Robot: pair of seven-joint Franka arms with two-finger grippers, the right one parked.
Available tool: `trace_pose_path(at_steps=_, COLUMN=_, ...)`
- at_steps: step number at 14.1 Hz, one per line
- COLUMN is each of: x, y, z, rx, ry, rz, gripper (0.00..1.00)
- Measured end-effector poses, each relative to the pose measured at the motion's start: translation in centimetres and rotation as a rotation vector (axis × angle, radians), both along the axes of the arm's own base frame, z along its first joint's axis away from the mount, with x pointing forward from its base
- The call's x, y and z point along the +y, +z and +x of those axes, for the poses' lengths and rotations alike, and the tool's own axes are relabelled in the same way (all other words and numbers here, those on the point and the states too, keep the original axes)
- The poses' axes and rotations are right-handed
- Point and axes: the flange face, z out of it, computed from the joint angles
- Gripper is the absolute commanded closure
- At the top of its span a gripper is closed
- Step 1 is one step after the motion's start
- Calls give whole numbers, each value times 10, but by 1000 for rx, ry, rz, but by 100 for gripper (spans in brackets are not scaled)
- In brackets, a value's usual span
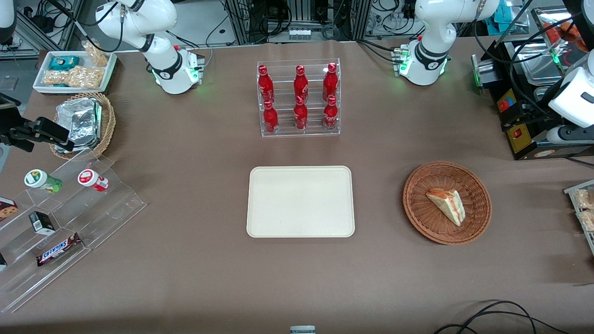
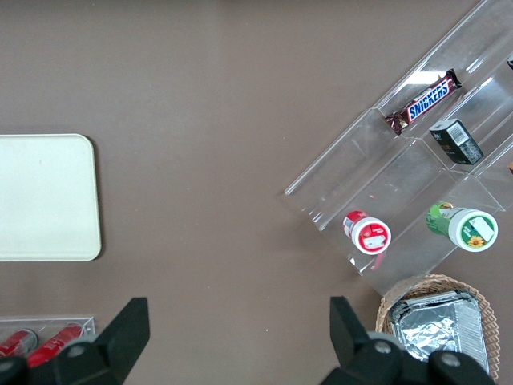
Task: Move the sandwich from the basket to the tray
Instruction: 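Move the left gripper down over the sandwich in the wicker basket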
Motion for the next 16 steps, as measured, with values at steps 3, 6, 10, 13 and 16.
trace_pose_path(at_steps=3, x=-2, y=4, z=0, rx=-8, ry=2, rz=-24, gripper=0)
trace_pose_path(at_steps=6, x=-2, y=5, z=0, rx=-9, ry=3, rz=-29, gripper=0)
trace_pose_path(at_steps=10, x=-2, y=3, z=1, rx=-4, ry=3, rz=-29, gripper=0)
trace_pose_path(at_steps=13, x=-2, y=-8, z=3, rx=19, ry=3, rz=-29, gripper=0)
trace_pose_path(at_steps=16, x=-1, y=-39, z=11, rx=59, ry=5, rz=-27, gripper=0)
